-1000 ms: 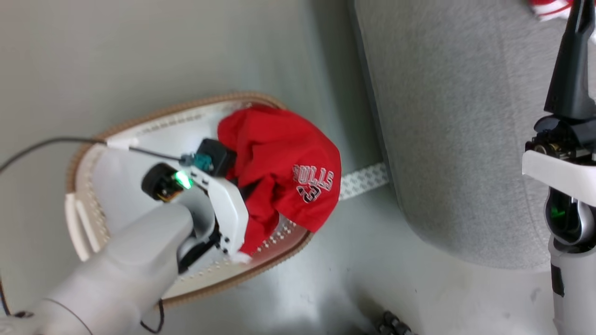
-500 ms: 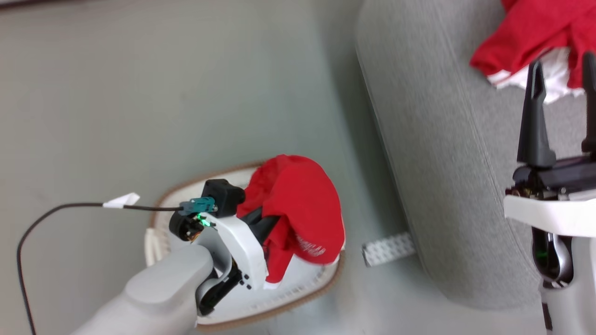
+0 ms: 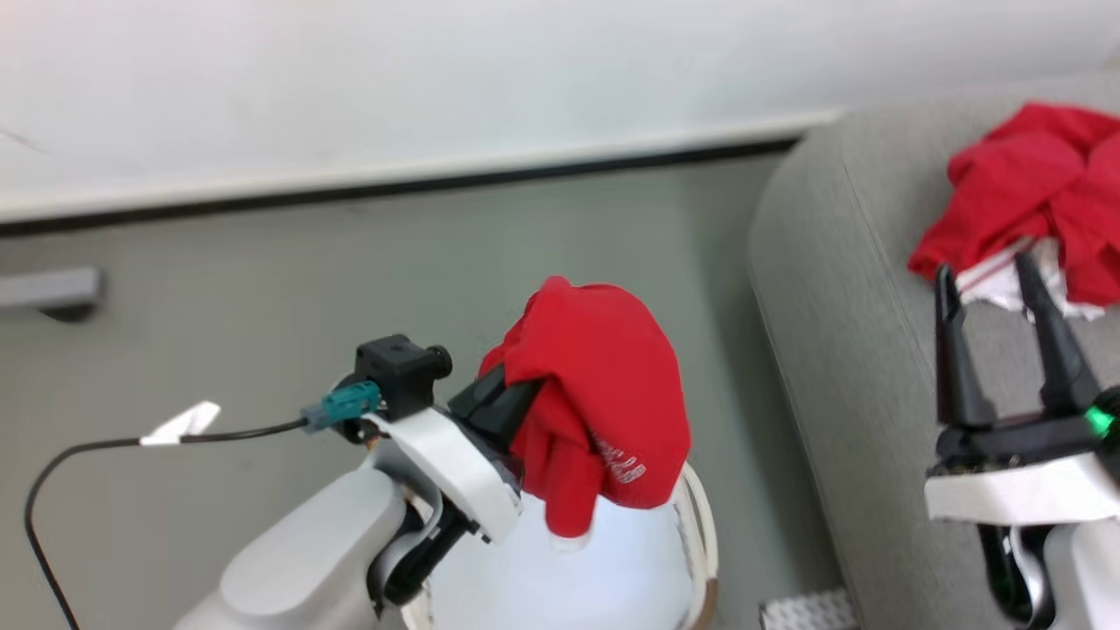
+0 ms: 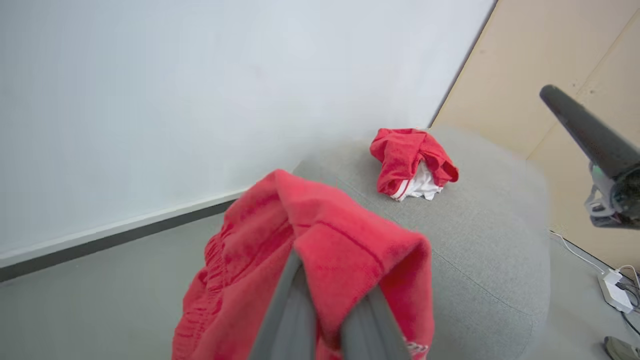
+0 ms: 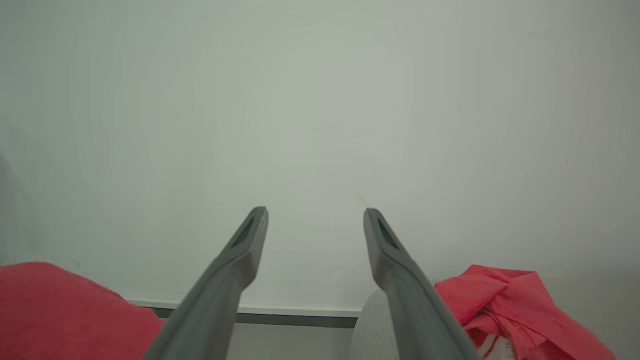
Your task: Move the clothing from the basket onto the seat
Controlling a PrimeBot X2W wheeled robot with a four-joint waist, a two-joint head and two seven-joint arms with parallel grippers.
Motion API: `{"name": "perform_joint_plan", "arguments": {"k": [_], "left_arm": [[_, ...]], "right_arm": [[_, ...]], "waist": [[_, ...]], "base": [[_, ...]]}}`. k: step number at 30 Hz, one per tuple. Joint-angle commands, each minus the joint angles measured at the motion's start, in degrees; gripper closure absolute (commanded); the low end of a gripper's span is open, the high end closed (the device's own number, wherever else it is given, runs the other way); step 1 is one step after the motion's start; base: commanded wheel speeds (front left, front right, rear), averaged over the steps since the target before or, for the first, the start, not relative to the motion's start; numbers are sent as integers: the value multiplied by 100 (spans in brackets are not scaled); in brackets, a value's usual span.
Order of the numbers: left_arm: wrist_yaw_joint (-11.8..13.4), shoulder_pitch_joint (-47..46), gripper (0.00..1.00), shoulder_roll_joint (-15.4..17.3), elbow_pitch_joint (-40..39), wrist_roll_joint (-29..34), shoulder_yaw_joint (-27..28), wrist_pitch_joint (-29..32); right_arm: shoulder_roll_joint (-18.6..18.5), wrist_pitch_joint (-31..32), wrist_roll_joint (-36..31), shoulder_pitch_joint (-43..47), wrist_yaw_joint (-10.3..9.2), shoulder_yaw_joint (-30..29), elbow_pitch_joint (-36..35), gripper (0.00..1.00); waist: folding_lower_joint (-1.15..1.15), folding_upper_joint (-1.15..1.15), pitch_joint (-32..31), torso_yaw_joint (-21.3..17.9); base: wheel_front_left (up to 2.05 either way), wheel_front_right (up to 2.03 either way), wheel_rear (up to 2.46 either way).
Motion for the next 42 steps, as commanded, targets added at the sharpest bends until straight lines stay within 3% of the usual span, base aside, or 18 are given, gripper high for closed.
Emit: {"name": "perform_joint_plan", "arguments": {"k": [1, 16, 22, 29, 36, 42], "left_arm": [[25, 46, 100, 40, -96, 95, 60, -2], [499, -255, 100, 303, -967, 153, 513, 65], [635, -120, 100, 350, -1077, 94, 530, 83], [651, 6, 100, 274, -968, 56, 478, 62], [632, -25, 100, 226, -785, 77, 486, 49], [601, -91, 100, 139, -700, 107, 443, 40]], "right_arm": [[-35, 7, 60, 141, -13, 31, 46, 0], [202, 6, 657, 684, -13, 791, 290, 0], [132, 6, 663, 733, -13, 1057, 269, 0], [-35, 7, 623, 759, -13, 1485, 37, 0], [-205, 7, 661, 615, -13, 2489, -53, 0], [-202, 6, 603, 234, -13, 3066, 641, 0]], "waist": [[2, 0, -353, 275], [2, 0, -980, 565], [2, 0, -1089, 637], [2, 0, -1149, 712], [2, 0, -1193, 789], [2, 0, -1181, 843]], "base": [[0, 0, 0], [0, 0, 0], [0, 0, 0], [0, 0, 0], [0, 0, 0], [0, 0, 0]]}}
